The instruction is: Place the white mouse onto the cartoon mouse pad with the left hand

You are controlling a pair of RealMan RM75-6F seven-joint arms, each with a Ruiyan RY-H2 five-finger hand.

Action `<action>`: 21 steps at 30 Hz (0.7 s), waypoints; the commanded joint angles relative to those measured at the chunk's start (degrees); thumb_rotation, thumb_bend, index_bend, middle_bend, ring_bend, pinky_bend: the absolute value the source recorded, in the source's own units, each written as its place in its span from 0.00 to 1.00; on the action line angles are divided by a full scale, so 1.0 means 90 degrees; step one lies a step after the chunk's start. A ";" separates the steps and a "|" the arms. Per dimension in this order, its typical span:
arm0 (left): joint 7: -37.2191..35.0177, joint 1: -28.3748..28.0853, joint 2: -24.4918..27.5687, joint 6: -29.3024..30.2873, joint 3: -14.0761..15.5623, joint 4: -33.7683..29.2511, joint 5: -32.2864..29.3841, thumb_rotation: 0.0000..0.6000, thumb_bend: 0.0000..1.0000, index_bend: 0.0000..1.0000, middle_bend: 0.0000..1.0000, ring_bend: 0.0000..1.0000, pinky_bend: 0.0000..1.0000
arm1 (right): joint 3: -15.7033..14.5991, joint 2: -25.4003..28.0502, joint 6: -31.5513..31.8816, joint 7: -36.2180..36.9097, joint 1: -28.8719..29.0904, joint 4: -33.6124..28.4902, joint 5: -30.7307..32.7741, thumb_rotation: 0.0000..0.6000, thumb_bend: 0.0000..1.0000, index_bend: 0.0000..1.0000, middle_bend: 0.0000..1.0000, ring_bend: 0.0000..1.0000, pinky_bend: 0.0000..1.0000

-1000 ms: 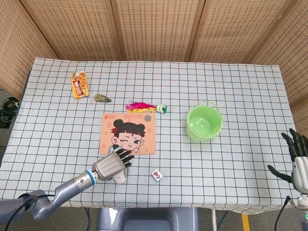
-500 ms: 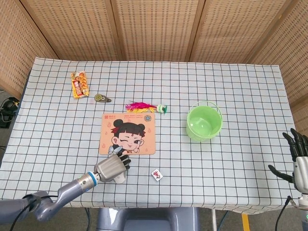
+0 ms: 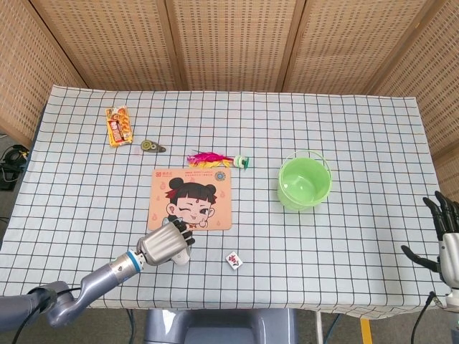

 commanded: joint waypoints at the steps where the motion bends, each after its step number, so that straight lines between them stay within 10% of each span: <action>1: -0.0258 -0.0224 0.0146 0.0132 0.0029 0.0316 0.0371 1.00 0.51 0.73 0.48 0.40 0.44 | 0.0019 -0.0017 -0.0079 -0.0008 0.0023 0.0043 0.0070 1.00 0.08 0.13 0.00 0.00 0.00; 21: -0.2754 -0.1593 -0.1013 0.0832 0.0252 0.3988 0.1676 1.00 0.51 0.72 0.48 0.40 0.43 | 0.0253 -0.0123 -0.0303 -0.0230 0.0066 0.0294 0.0562 1.00 0.08 0.13 0.00 0.00 0.00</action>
